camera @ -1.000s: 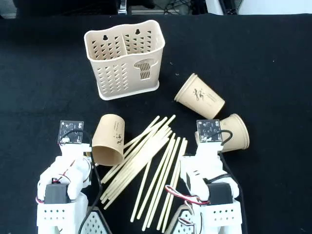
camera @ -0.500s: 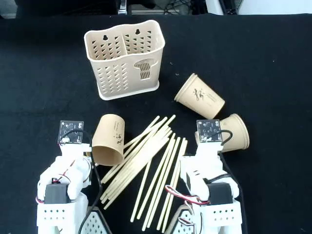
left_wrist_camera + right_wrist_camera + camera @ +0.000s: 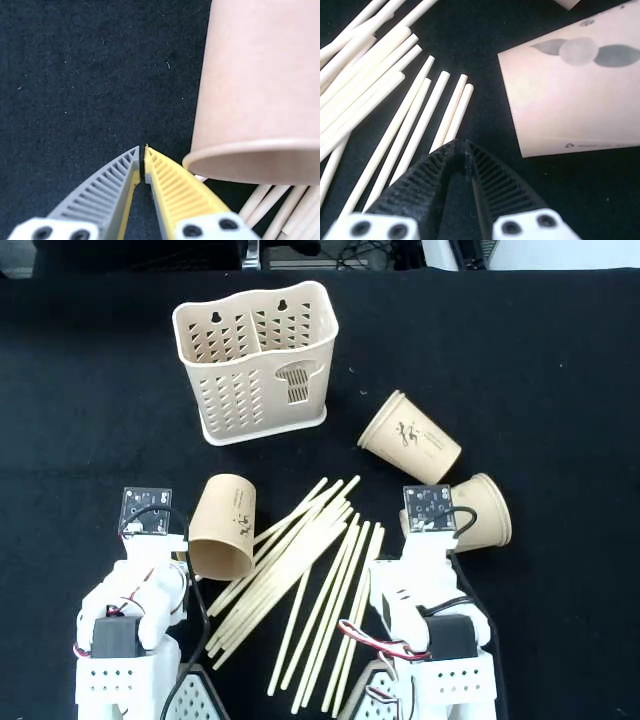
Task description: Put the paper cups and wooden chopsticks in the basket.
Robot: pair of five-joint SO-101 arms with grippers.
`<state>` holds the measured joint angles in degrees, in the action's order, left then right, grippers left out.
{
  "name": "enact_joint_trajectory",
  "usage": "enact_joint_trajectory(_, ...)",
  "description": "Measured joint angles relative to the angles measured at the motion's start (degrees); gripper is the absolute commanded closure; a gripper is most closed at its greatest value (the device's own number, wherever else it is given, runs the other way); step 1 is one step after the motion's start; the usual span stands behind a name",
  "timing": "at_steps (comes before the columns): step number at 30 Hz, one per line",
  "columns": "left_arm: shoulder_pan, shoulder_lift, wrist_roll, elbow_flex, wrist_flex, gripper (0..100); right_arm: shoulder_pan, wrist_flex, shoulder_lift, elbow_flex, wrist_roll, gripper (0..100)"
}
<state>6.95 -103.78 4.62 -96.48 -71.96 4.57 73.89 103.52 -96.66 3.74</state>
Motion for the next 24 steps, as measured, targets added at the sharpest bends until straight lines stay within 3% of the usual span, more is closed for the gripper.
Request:
enact_joint_trajectory(17,0.00,0.00,0.00,0.00,0.00,97,0.00,-2.02,0.00,0.00,-0.18,97.9)
enact_joint_trajectory(24,0.00,0.00,0.00,0.00,0.00,97,1.14,-14.59,0.00,7.03,-12.13,97.9)
